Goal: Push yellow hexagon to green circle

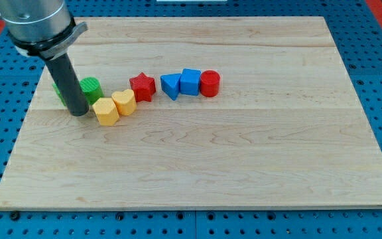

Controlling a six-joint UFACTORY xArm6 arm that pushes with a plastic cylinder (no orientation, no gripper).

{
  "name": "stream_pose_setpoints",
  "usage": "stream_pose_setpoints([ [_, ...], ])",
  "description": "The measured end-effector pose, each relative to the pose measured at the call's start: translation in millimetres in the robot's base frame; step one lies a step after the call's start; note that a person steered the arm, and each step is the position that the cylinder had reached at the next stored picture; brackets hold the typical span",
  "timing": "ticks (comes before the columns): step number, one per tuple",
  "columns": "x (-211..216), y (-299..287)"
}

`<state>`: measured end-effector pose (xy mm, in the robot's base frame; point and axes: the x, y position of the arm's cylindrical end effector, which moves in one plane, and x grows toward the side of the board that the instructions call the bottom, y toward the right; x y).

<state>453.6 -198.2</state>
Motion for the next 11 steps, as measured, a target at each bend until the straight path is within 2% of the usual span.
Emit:
stream_pose_setpoints([
  [4, 34.4, -0.9],
  [6, 17.9, 9.4],
  [7, -0.8, -14.5],
  [8, 19.4, -19.3],
  [9, 61.0, -7.7],
  [10, 61.5, 23.3],
  [11, 42.3, 46.1],
])
